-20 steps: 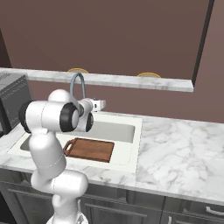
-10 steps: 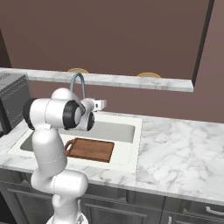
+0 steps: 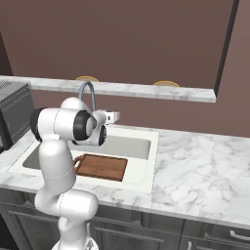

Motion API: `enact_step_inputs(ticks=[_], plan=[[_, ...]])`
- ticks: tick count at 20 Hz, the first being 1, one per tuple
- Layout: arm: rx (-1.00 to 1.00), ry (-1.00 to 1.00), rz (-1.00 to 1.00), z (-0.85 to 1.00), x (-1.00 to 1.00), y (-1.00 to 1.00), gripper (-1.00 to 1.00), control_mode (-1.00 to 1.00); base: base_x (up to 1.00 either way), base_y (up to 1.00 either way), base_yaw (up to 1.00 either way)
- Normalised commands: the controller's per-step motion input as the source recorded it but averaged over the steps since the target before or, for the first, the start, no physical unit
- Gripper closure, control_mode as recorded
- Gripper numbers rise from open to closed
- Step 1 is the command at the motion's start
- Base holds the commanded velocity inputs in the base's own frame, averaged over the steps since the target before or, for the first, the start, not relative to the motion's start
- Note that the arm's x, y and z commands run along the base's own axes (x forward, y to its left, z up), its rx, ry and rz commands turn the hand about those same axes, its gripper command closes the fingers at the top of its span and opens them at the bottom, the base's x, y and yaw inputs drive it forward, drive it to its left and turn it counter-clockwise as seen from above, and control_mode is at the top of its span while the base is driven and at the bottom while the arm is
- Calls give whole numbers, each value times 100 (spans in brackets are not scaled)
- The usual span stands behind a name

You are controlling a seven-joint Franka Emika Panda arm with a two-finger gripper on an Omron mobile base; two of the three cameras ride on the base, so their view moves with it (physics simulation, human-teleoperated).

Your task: Turn on the sink faucet with hot water and rinse the cutting board for ten seconds, then turn off the faucet. Push the cutting board to reach the water if necessary.

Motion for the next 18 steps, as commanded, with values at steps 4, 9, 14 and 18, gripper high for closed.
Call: enact_step_inputs(ticks=[4, 9, 14, 18], plan=[[0, 0, 0, -9, 12, 0, -100, -100, 0, 0, 0], [0, -1, 0, -3, 15, 0, -100, -100, 0, 0, 0], [0, -2, 0, -5, 18, 0, -100, -100, 0, 0, 0], [0, -2, 0, -4, 17, 0, -100, -100, 0, 0, 0]])
